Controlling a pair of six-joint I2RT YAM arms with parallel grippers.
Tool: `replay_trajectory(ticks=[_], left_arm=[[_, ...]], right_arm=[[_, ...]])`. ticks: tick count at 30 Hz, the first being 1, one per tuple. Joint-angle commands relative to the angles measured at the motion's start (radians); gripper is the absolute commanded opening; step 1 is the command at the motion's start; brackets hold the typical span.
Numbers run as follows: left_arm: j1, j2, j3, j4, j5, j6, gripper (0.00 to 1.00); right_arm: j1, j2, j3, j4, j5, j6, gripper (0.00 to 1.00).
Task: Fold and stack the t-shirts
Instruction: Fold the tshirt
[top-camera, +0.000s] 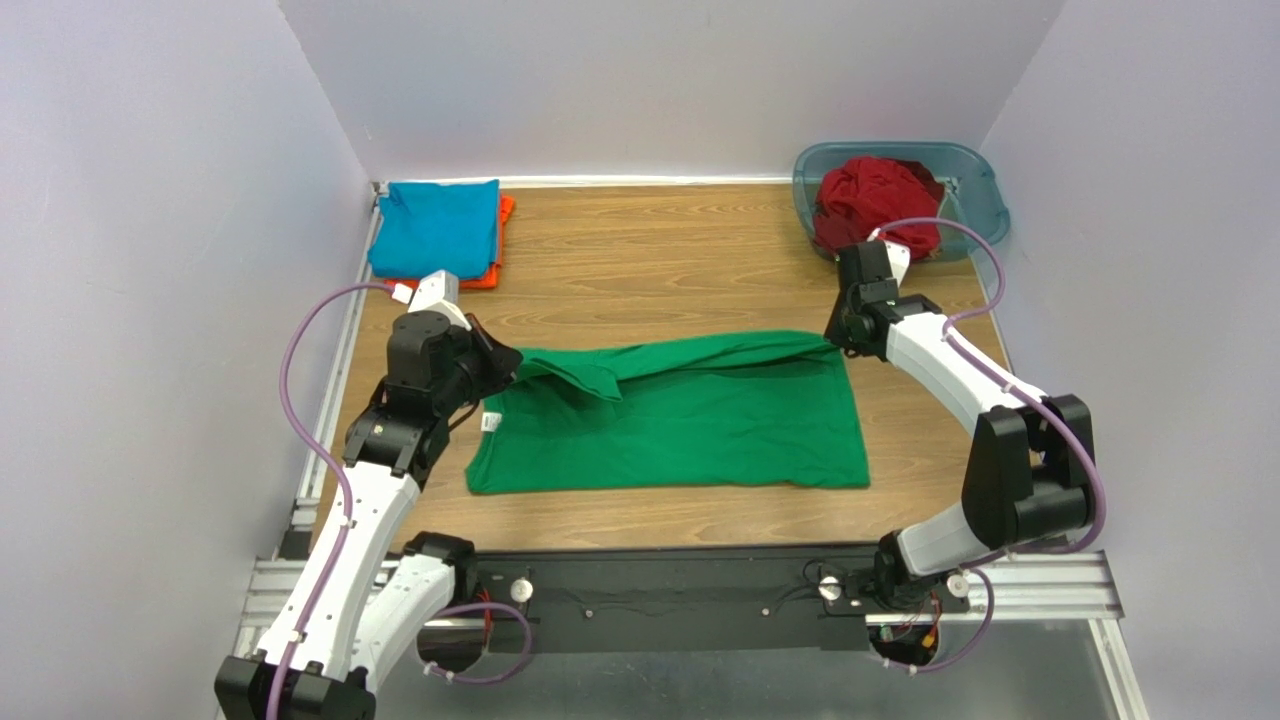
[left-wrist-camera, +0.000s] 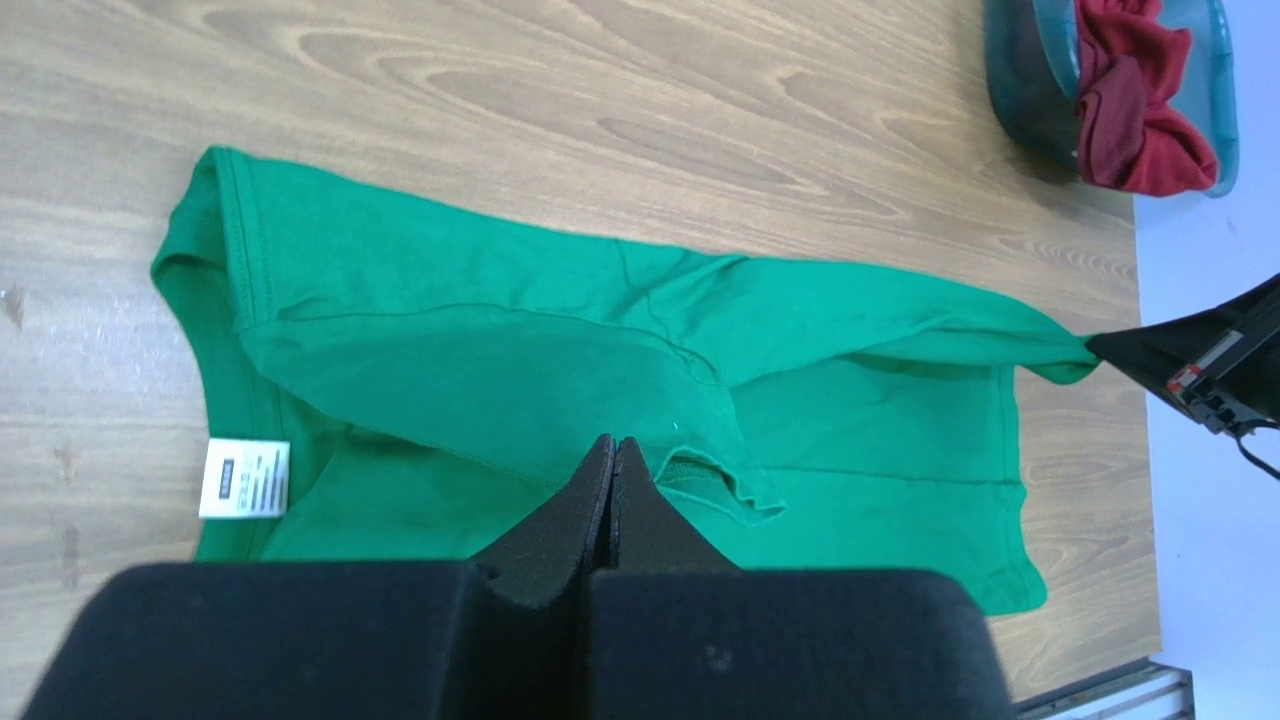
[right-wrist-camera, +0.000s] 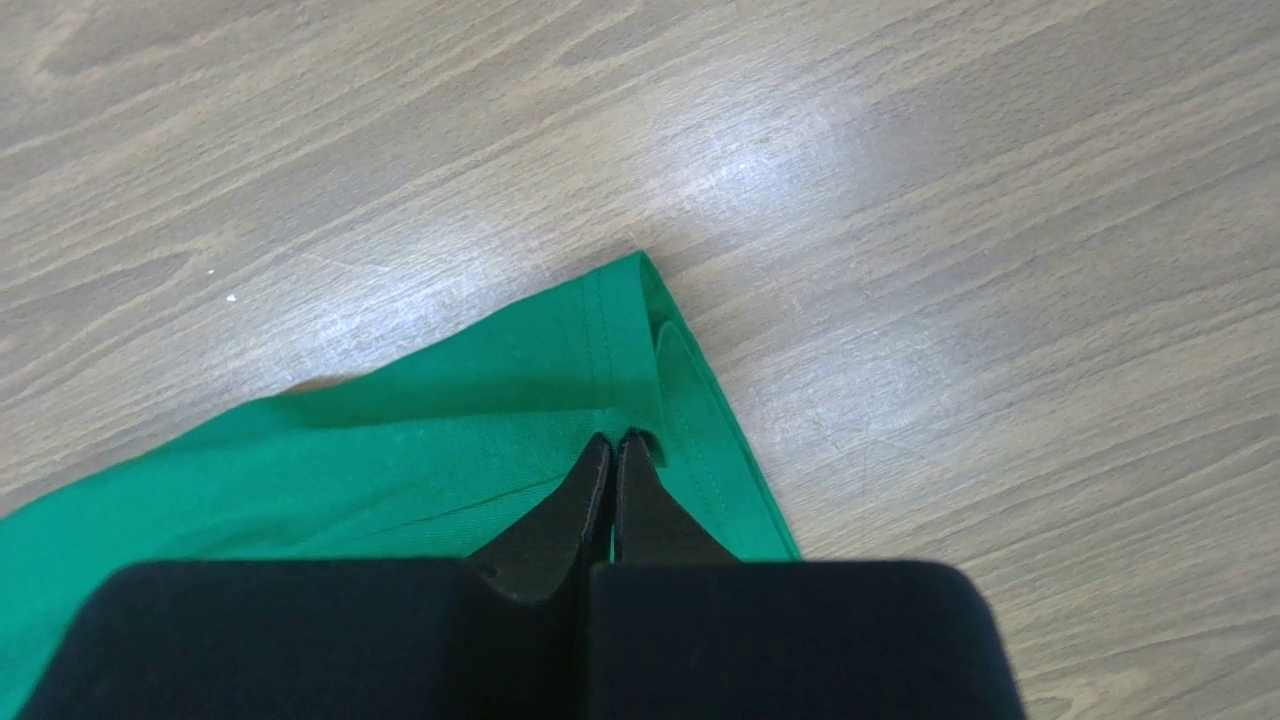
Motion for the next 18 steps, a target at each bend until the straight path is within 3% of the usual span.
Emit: replay_trajectory(ticks=[1,18], left_arm=[[-0.007,-0.041,-0.014,-0.061,-0.018,-0.015,0.00],[-0.005,-0.193,-0.153,-0.185,0.035,-0.107,0.00]], right_arm=[[-0.006,-0.037,-0.022,0.005,0.006,0.002,0.04],[-0.006,-0.126,-0.139,0.003,-0.029,0.024,0.07]])
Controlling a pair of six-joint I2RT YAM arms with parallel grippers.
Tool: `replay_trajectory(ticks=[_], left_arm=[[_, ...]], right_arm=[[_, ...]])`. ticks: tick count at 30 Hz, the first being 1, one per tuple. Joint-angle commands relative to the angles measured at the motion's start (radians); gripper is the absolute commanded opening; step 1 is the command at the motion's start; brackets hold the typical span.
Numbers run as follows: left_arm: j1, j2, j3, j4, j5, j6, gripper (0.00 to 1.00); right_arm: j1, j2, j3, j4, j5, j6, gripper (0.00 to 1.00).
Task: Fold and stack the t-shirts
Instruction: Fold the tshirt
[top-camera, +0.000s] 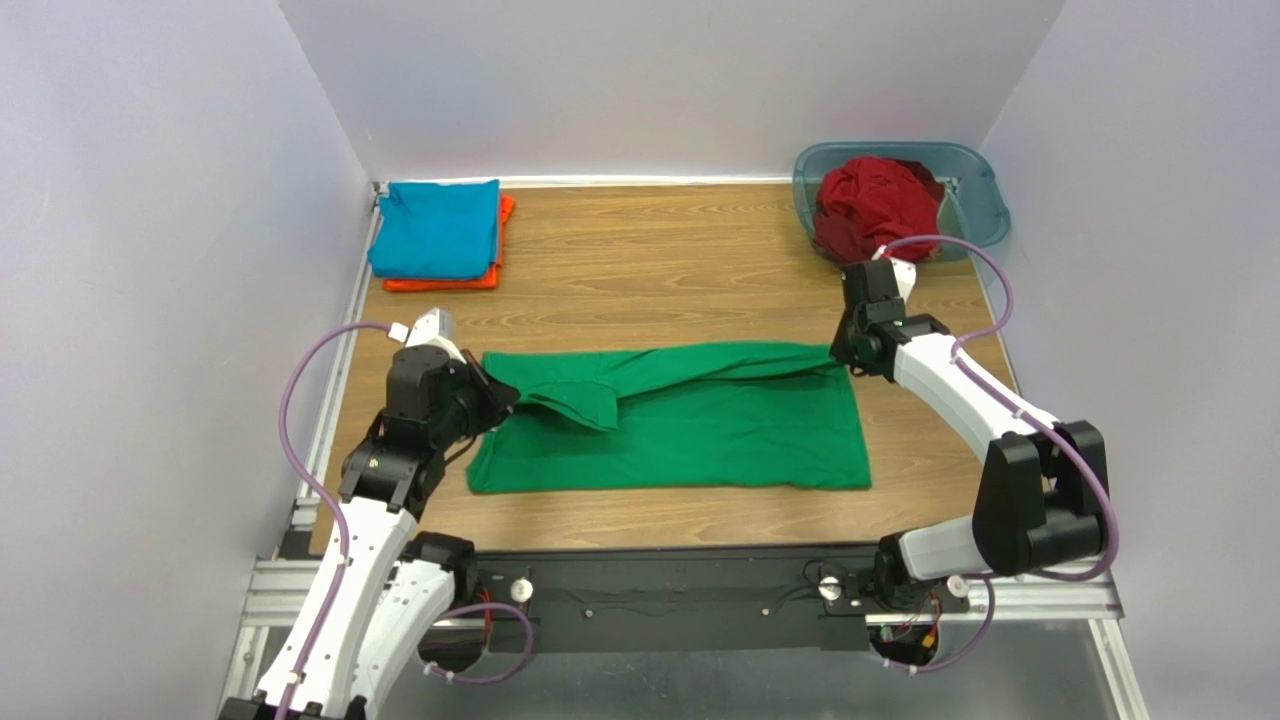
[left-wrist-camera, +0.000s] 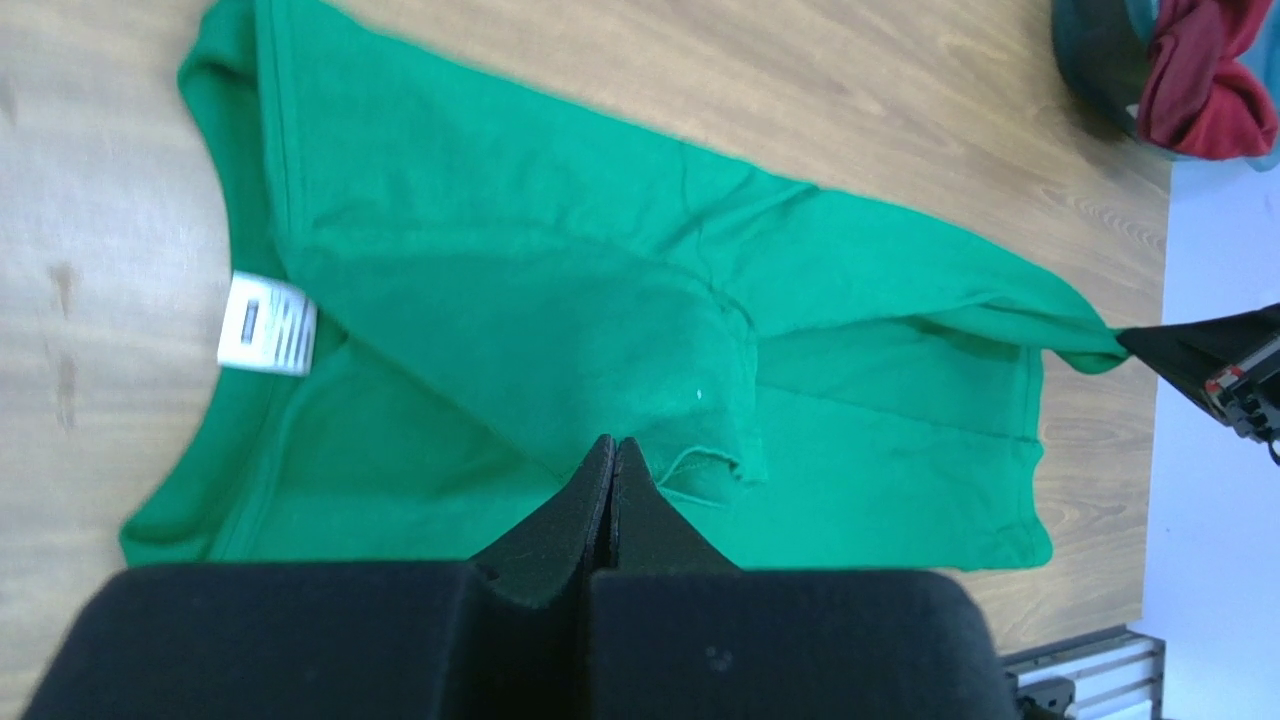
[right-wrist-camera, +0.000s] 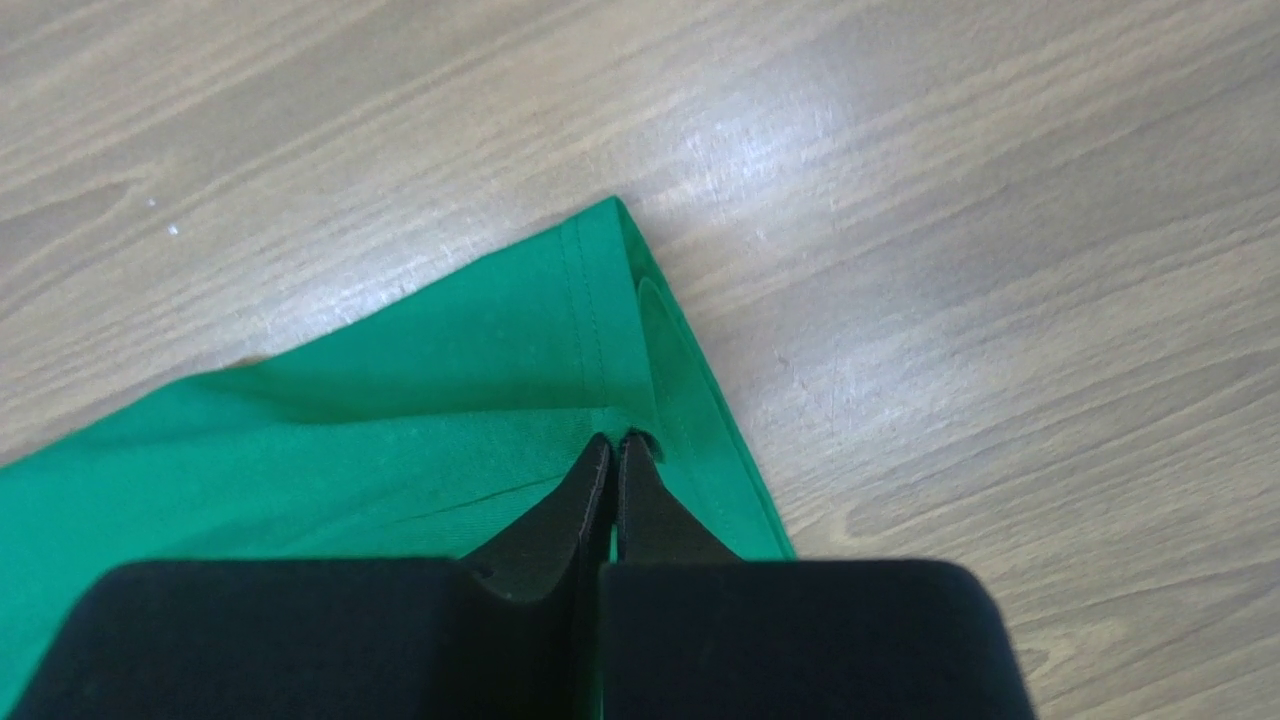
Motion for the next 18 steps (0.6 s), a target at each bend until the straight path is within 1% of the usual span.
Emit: replay_trajectory(ticks=[1,2,4,5,6,7,8,9,10,11,12,15,18], left_arm=[[-0.005,-0.088,-0.070,-0.068,0.045,-0.051,0.00],[-0.008,-0.107,-0.094,-0.092,0.072,-0.077,0.00],[-0.019,-0.153,-0.114,-0.070,0.112,-0.100,0.00],[-0.027,-0.197,-0.125,-0.074,0.137,-0.151,0.05],[-0.027,-0.228,-0.125,-0.076,0.143,-0.155,0.38],[-0.027,-0.228,-0.121,-0.080,0.145,-0.158,0.56],[-0.027,-0.246,-0.112,-0.091,0.143,-0.166,0.57],[-0.027,-0.251,-0.089,-0.115,0.120,-0.169,0.59],[-0.027,-0.253,-0.073,-0.128,0.106,-0.169,0.66],[-0.027,-0.245,-0.040,-0.155,0.071,-0.167,0.69],[-0.027,-0.239,-0.024,-0.171,0.057,-0.160,0.80],[-0.027,-0.205,0.017,-0.198,0.017,-0.143,0.98],[-0.027,-0.164,0.014,-0.134,0.020,-0.126,0.98]], right_arm=[[-0.005,-0.049,-0.057,0.003,-0.030,0.028,0.08],[-0.005,-0.069,-0.087,0.000,-0.030,0.041,0.14],[-0.005,-0.078,-0.121,-0.003,-0.026,0.060,0.18],[-0.005,-0.103,-0.149,-0.014,-0.027,0.067,0.26],[-0.006,-0.113,-0.160,-0.020,-0.029,0.080,0.34],[-0.005,-0.127,-0.166,-0.026,-0.033,0.083,0.44],[-0.005,-0.153,-0.172,-0.031,-0.036,0.083,0.60],[-0.005,-0.166,-0.175,-0.042,-0.036,0.084,1.00],[-0.005,-0.178,-0.172,-0.049,-0.035,0.084,1.00],[-0.005,-0.199,-0.169,-0.055,-0.036,0.083,1.00],[-0.005,-0.210,-0.158,-0.058,-0.036,0.074,1.00],[-0.005,-0.227,-0.137,-0.063,-0.056,0.049,1.00],[-0.006,-0.215,-0.111,-0.062,-0.117,0.025,1.00]])
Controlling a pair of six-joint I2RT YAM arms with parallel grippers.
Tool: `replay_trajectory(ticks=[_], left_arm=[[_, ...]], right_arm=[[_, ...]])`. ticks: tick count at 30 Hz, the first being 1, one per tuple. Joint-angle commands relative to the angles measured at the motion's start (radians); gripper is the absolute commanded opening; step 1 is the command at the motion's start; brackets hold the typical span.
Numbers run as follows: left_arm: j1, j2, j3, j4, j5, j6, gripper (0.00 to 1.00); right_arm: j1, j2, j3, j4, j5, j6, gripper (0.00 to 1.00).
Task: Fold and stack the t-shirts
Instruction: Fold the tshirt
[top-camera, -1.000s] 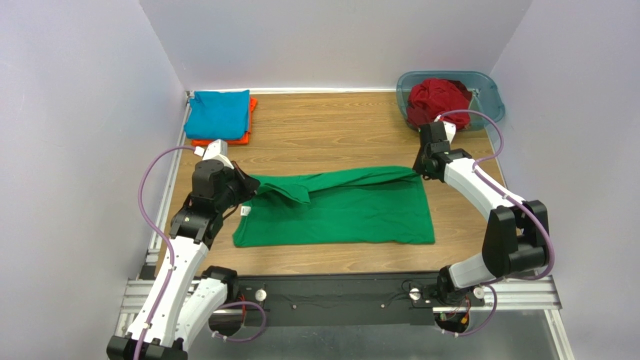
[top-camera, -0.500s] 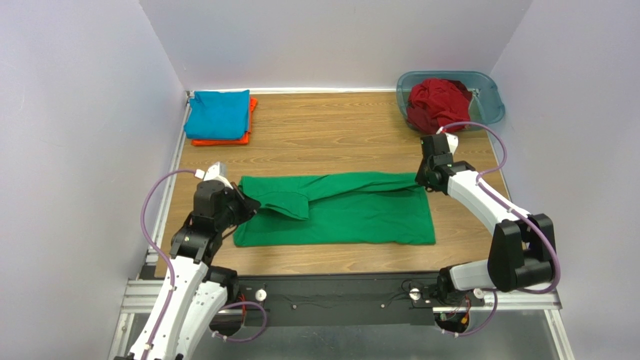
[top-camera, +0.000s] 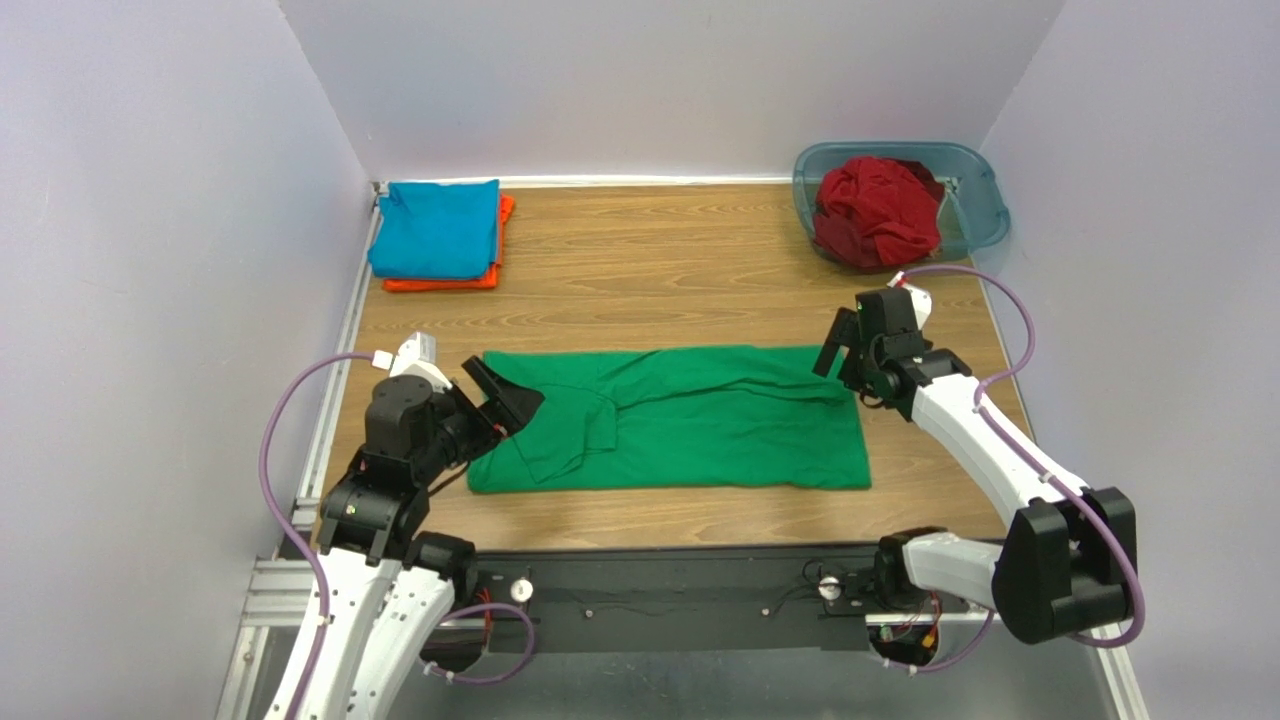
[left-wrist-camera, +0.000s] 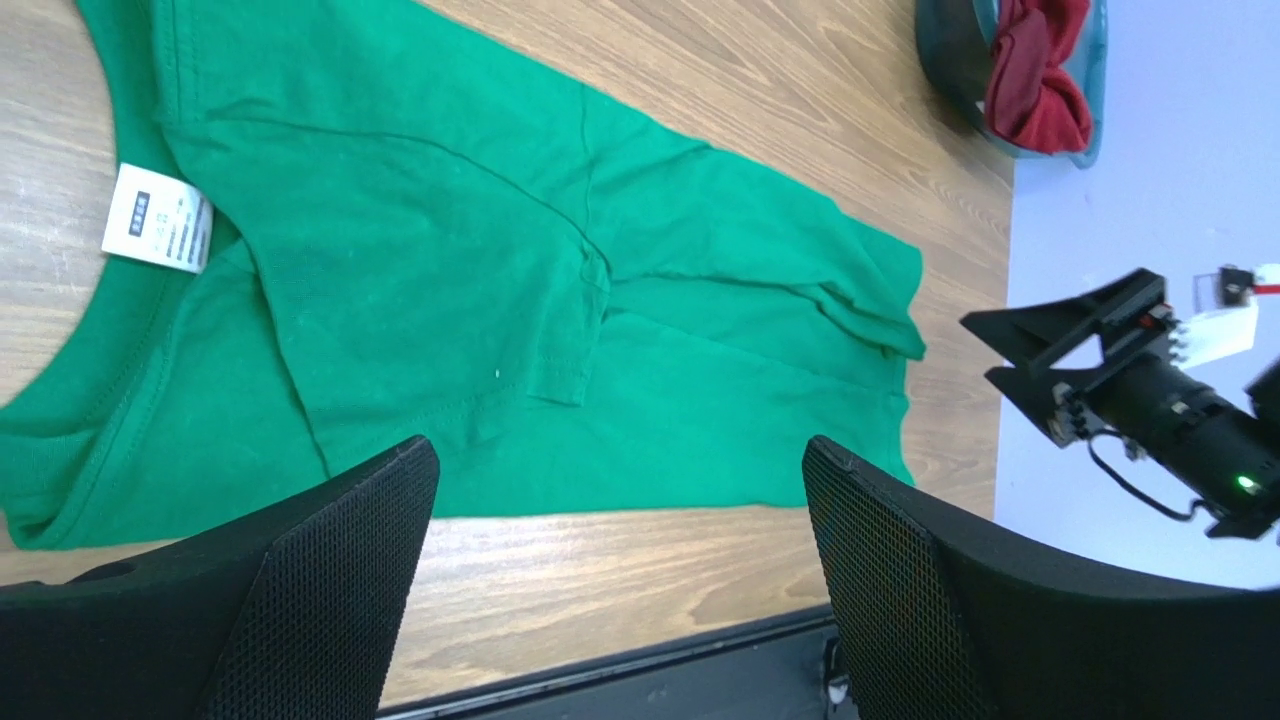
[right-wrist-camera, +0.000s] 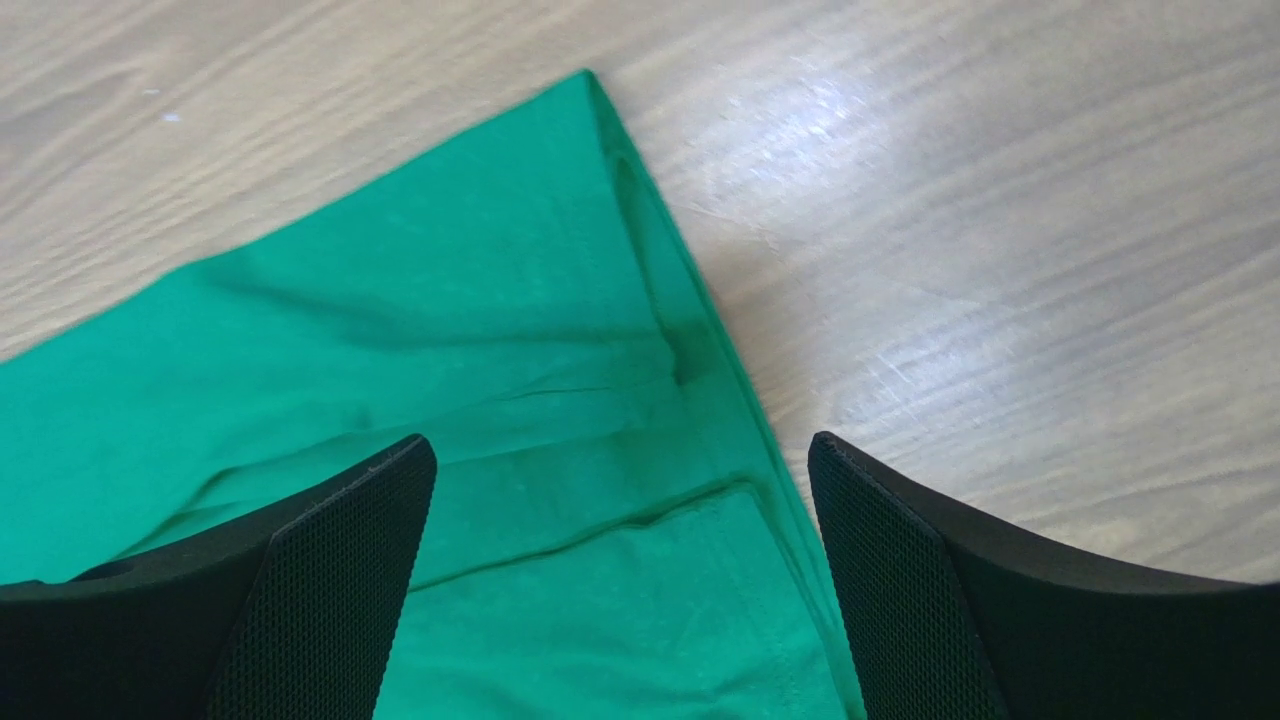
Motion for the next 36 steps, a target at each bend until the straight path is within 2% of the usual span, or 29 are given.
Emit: replay_trajectory(ticks=[1,6,11,19,22,25,26,31,36], left_arm=[[-0.002,0.050,0.004,0.038,-0.024,0.024,0.98],[-0.002,0.199,-0.046,0.298,0.041,0.053,0.98],[-0.002,0.429,-0.077,0.532,0.119,0.081,0.98],[-0.002,0.719,-0.063,0.691,0.119,0.139,0.98],[-0.001,0.784,-0.062,0.720,0.116,0.155,0.98],[0.002,0.847,-0.059,0.727,0.102,0.164,0.98],[0.004,0.866,-0.060,0.732,0.092,0.164,0.98],[0.013,0.897,-0.072,0.737,0.070,0.175,0.98],[0.024,0.905,-0.086,0.737,0.055,0.184,0.98]], right_arm=[[-0.005,0.015,0.054,-0.021,-0.083,-0.039,1.00],[-0.005,0.080,0.091,-0.021,-0.180,-0.052,1.00],[-0.003,0.095,0.091,-0.019,-0.243,-0.038,1.00],[-0.006,0.129,0.031,-0.036,-0.105,0.048,1.00],[-0.006,0.156,0.023,-0.035,-0.073,0.077,0.99],[-0.006,0.184,0.020,-0.033,-0.048,0.092,0.91],[-0.008,0.193,0.020,-0.033,-0.042,0.094,0.83],[-0.006,0.248,0.029,-0.033,-0.007,0.102,0.79],[-0.006,0.270,0.040,-0.015,0.009,0.103,0.64]])
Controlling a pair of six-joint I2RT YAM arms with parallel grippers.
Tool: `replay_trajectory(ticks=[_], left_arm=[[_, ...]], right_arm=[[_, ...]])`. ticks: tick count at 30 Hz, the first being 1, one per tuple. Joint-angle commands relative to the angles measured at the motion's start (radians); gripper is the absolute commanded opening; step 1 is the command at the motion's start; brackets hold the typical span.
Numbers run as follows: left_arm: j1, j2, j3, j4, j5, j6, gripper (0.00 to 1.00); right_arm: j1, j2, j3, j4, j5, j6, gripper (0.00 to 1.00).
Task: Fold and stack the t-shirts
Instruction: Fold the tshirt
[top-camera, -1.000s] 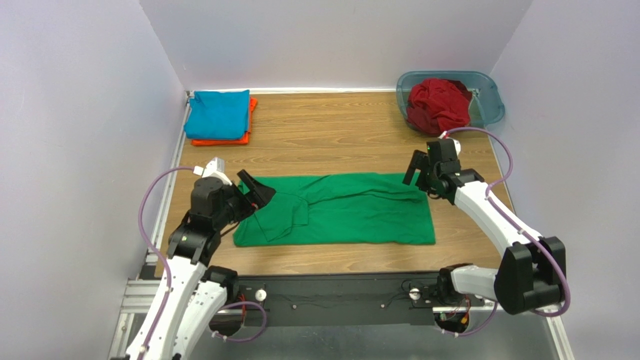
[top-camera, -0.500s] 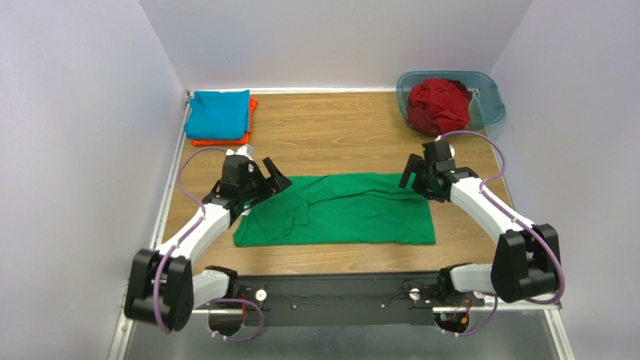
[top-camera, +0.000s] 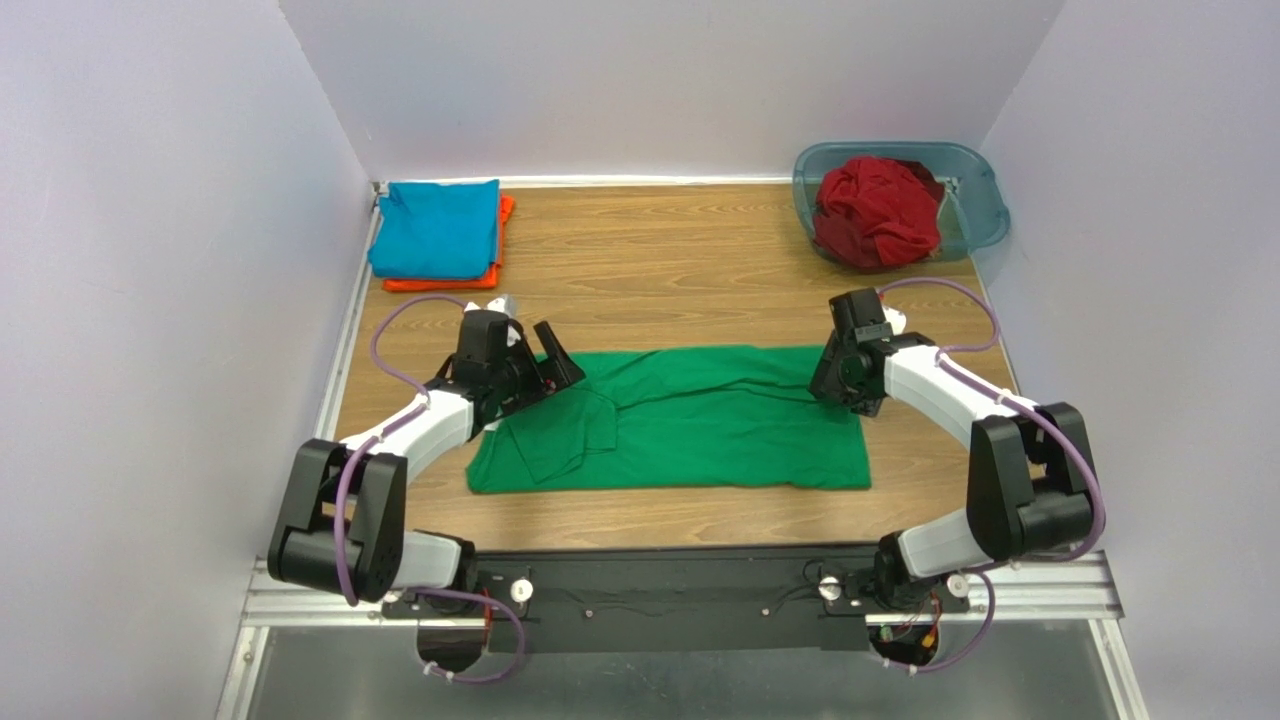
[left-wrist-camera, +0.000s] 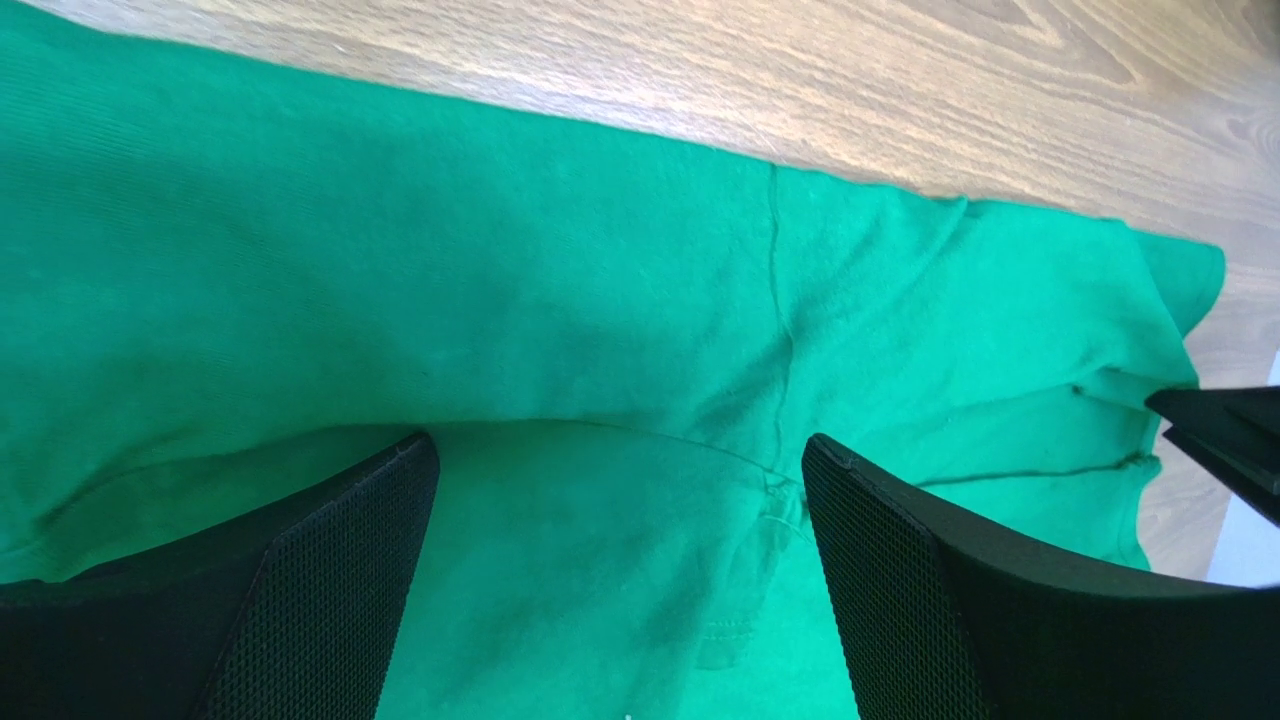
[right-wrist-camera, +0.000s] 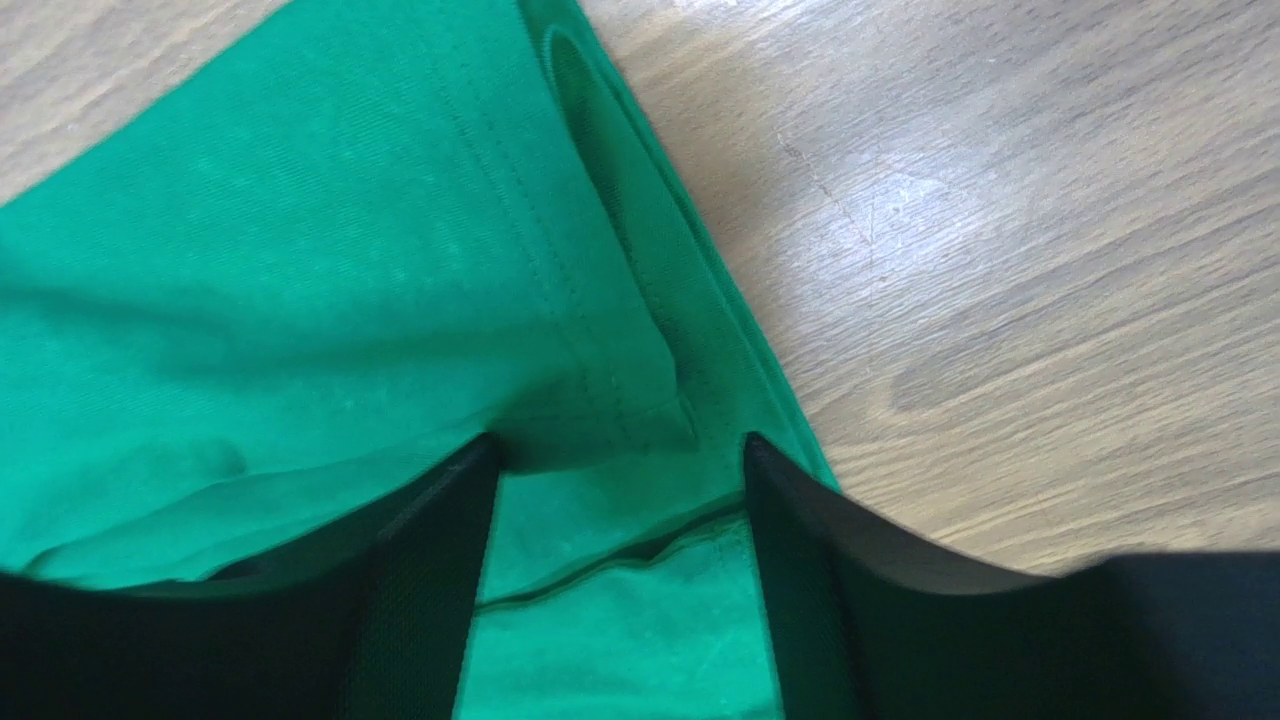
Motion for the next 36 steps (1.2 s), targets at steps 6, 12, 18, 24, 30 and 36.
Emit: replay_trajectory(ticks=[6,12,18,24,30,36], left_arm=[[0.016,0.011,-0.037,0.026,-0.048,0.029,0.98],[0.027,0.020,-0.040,0.025,-0.062,0.038,0.98],[0.035,0.020,-0.038,0.008,-0.076,0.044,0.98],[0.041,0.009,-0.038,-0.015,-0.148,0.041,0.98],[0.042,0.003,-0.035,-0.037,-0.160,0.043,0.98],[0.041,0.011,-0.026,-0.037,-0.154,0.043,0.98]], right_arm=[[-0.006,0.006,0.012,0.018,0.058,0.018,0.55],[-0.008,0.011,0.017,0.021,0.097,0.004,0.34],[-0.006,0.024,0.020,0.026,0.129,-0.010,0.14],[-0.006,0.004,0.030,0.026,0.169,-0.046,0.01],[-0.006,-0.046,0.037,0.026,0.164,-0.071,0.01],[-0.008,-0.085,0.005,0.024,0.094,-0.066,0.01]])
